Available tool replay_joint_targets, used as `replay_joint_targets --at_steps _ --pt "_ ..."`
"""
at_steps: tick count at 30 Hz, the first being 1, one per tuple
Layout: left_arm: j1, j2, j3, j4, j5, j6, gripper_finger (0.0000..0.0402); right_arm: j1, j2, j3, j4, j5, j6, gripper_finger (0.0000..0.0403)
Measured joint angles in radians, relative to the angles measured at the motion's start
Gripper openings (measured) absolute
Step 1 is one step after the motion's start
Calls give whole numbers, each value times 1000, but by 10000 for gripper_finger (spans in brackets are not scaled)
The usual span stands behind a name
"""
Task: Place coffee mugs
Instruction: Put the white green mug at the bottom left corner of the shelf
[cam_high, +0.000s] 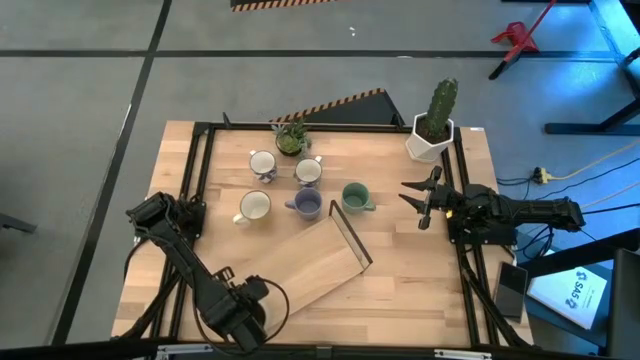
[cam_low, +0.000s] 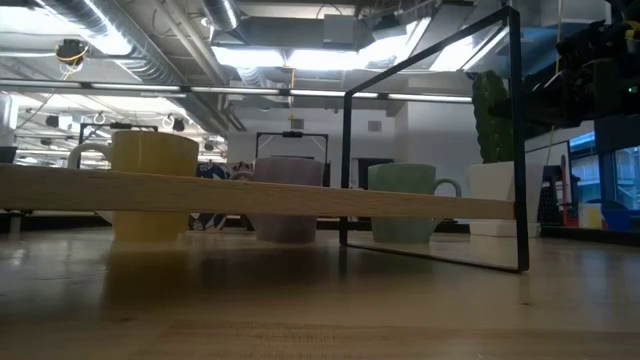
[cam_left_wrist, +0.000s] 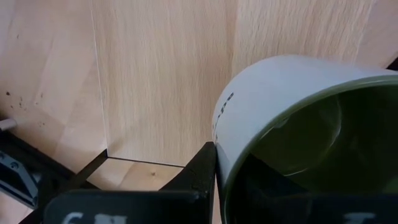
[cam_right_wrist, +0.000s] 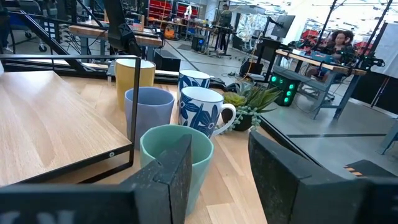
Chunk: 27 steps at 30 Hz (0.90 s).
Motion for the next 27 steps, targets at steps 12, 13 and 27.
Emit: replay_joint_targets --at_steps 12,13,27 --pt "0 0 0 1 -18 3 30 0 0 0 0 0 0 143" --pt "0 0 0 3 -21 3 30 0 0 0 0 0 0 143" --pt "0 -1 2 -27 -58 -36 89 0 0 0 0 0 0 143"
